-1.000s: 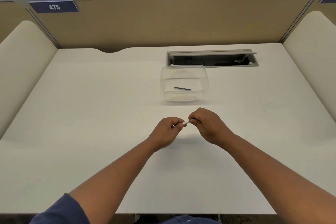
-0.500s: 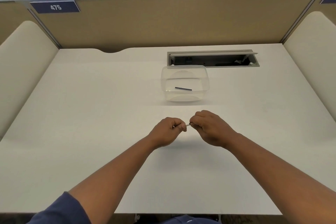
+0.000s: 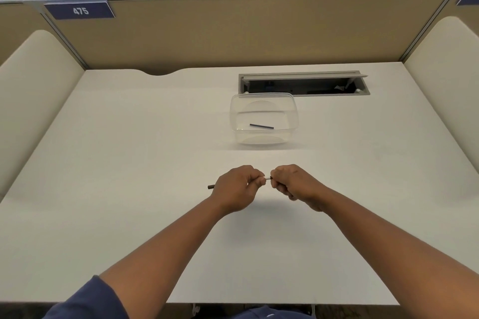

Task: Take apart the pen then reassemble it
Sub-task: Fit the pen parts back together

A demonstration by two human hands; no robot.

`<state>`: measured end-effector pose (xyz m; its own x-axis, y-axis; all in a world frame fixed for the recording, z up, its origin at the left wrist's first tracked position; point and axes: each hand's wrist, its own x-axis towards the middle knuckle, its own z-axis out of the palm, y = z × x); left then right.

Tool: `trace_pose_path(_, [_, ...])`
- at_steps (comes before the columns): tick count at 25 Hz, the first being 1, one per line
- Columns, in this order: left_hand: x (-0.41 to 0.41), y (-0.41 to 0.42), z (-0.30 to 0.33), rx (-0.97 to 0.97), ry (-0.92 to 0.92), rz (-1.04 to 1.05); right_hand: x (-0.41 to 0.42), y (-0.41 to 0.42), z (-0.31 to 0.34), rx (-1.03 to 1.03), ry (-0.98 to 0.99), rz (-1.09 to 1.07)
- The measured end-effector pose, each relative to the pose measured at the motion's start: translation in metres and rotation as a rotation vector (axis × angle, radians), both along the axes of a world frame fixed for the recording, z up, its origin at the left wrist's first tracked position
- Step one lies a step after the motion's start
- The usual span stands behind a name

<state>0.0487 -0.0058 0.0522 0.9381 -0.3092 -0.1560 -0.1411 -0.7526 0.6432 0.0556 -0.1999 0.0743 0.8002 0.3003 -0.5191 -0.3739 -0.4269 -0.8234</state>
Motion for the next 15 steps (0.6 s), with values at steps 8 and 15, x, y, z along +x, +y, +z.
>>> trace_pose_path(8, [0.003,0.011,0.008,-0.233,0.257,0.011,-0.001,-0.014,-0.012,-0.472,-0.886,0.388])
trace_pose_path(15, [0.010,0.016,0.016,-0.327,0.382,-0.082,-0.007,-0.014,-0.008,-0.560,-1.071,0.420])
